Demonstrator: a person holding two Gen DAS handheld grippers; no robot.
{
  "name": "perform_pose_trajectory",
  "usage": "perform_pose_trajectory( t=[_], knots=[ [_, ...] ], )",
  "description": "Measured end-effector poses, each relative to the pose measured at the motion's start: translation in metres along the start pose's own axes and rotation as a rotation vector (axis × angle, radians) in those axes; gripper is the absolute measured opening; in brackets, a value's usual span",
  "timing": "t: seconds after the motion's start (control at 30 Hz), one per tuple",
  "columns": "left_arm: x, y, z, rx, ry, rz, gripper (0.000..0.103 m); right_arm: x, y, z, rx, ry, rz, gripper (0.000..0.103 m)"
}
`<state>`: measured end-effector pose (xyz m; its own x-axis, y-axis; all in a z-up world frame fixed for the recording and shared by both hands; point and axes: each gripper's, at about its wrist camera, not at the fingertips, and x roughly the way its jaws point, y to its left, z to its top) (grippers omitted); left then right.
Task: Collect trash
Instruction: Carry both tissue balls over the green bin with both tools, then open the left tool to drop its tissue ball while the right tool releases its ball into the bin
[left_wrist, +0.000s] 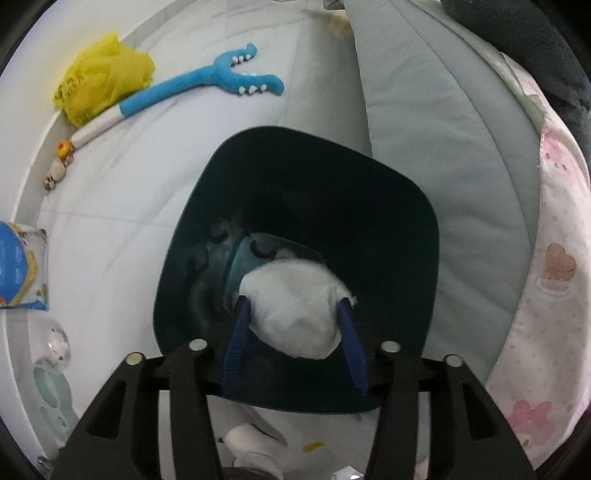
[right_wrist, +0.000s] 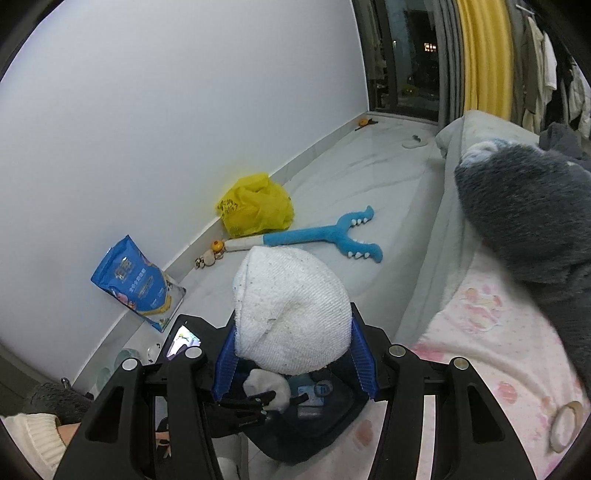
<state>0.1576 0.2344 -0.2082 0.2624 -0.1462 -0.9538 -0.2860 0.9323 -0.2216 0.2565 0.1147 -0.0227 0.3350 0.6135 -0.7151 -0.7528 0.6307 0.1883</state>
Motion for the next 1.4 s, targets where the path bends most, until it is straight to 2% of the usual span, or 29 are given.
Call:
perform_pose_trajectory(
  t=[0.07,0.13,0.27,0.5,0.73,1.03,1.2,1.4],
  knots=[
    [-0.002,0.0,0.0,0.011,-0.005,-0.018,0.064,0.011,0.003,-0.001,-0.002,0.018,-0.002,0.054],
    [-0.009,0.0,0.0,0.025,-0.021,-0.03,0.066,0.021,0.006,-0.002,-0.003,0.033,-0.004,0.054],
    [-0.019,0.008,-0.001,0.011,-0.052,-0.048,0.067,0.04,0.01,-0.006,-0.004,0.07,-0.011,0.054],
    [-0.035,0.029,0.0,-0.004,-0.105,-0.03,0.067,0.077,0.008,-0.016,0.01,0.161,-0.026,0.054],
    [-0.062,0.041,0.004,0.009,-0.193,-0.021,0.058,0.117,0.002,-0.027,0.064,0.246,-0.032,0.054],
    [-0.112,0.04,0.007,0.044,-0.344,-0.026,0.048,0.164,0.004,-0.051,0.103,0.365,-0.031,0.054],
    [-0.146,0.034,0.009,0.069,-0.435,-0.045,0.046,0.187,0.009,-0.064,0.093,0.423,-0.05,0.054],
    [-0.175,0.033,0.011,0.088,-0.507,-0.061,0.045,0.209,0.015,-0.079,0.061,0.489,-0.066,0.054]
  ],
)
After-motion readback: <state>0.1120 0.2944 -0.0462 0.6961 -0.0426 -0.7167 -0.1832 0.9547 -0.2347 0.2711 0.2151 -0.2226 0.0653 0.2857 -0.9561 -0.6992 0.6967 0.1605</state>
